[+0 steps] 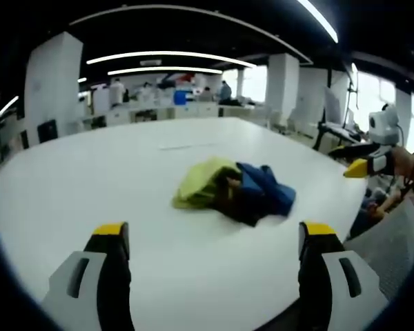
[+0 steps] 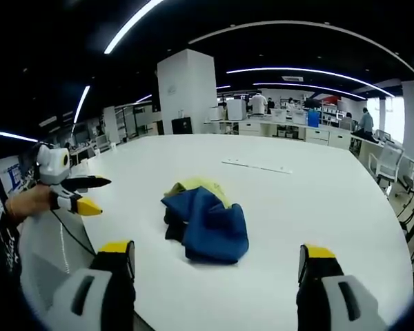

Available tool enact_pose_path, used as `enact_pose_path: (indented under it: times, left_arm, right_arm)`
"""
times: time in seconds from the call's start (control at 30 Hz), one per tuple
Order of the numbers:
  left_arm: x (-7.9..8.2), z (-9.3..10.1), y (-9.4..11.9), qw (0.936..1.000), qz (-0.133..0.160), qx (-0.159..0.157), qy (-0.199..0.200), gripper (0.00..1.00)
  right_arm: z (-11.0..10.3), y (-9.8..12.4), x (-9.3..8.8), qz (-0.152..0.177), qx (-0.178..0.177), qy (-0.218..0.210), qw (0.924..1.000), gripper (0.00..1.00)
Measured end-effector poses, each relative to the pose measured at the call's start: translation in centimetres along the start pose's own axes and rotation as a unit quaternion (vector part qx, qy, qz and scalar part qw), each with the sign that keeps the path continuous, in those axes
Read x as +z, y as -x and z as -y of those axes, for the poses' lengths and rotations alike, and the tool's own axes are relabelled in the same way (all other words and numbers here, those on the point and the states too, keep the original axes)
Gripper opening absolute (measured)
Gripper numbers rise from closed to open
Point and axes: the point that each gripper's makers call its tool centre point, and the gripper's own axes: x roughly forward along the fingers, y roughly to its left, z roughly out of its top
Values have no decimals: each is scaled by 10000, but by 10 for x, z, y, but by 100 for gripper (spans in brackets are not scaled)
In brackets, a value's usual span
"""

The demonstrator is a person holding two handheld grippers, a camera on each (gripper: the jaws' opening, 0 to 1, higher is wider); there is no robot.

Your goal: Fold the garment on the visible template until the final outline fits inside the template.

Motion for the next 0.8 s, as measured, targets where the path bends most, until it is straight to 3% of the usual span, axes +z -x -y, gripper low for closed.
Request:
enact_pose_path:
  times: [0.8]
  left_arm:
    - [-1, 0, 0, 10000, 10, -13, -62, 94]
  right_arm:
    - [-7, -4, -1, 67, 56, -38, 10000, 99]
